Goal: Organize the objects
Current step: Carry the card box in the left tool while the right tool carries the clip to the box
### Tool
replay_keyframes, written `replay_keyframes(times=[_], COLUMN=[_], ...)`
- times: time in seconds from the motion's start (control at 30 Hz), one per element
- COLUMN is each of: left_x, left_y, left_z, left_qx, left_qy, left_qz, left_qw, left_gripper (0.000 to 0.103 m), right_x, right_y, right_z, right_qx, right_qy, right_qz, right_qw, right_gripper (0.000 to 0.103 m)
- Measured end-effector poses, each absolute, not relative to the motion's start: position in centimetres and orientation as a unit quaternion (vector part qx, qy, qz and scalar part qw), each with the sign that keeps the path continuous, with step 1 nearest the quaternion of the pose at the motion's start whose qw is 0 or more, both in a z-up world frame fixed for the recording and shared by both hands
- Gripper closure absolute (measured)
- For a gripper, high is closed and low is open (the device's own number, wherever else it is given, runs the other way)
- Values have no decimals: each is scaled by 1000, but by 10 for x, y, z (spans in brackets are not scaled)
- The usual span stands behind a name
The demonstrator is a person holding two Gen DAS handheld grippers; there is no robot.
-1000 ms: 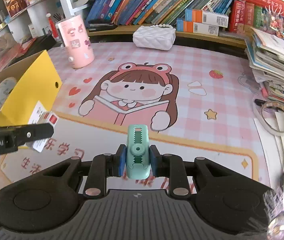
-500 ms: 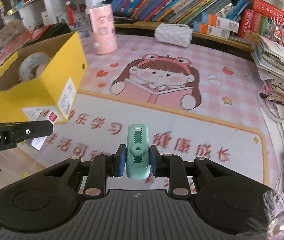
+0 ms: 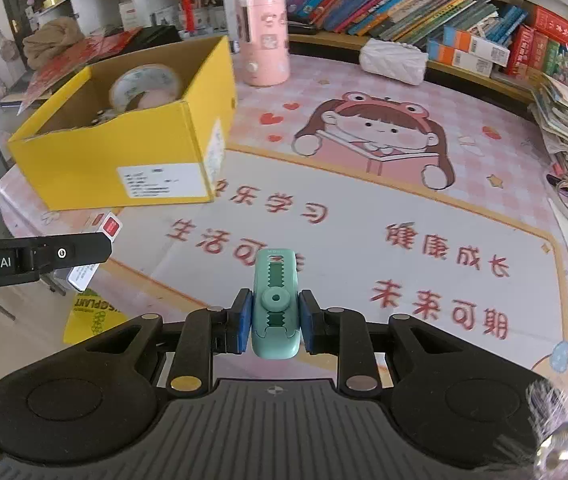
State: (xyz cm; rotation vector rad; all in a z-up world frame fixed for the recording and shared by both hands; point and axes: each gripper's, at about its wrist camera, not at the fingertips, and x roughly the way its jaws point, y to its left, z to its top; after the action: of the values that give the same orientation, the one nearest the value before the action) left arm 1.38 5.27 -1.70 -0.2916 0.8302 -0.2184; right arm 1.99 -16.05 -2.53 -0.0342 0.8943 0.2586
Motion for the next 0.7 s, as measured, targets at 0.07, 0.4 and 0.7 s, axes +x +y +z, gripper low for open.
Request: replay_keyframes(times=[0.07, 0.4, 0.7], left_x=[9, -9, -15], left_y=[58, 90, 108], left_z=[-16, -12, -2], left_qx=[-138, -137, -143], left_qy=[399, 389, 365], left_qz=[-106, -91, -87], left_qw=[900, 906, 916], left_gripper=[75, 75, 75], right_x=[16, 1, -9], right_y=[-154, -119, -94], right_z=[-25, -23, -13], right_qx=[-16, -24, -48], right_qy=[430, 420, 398], right_qz=[127, 148, 166], right_qw=[894, 895, 901], right_gripper=[80, 80, 80])
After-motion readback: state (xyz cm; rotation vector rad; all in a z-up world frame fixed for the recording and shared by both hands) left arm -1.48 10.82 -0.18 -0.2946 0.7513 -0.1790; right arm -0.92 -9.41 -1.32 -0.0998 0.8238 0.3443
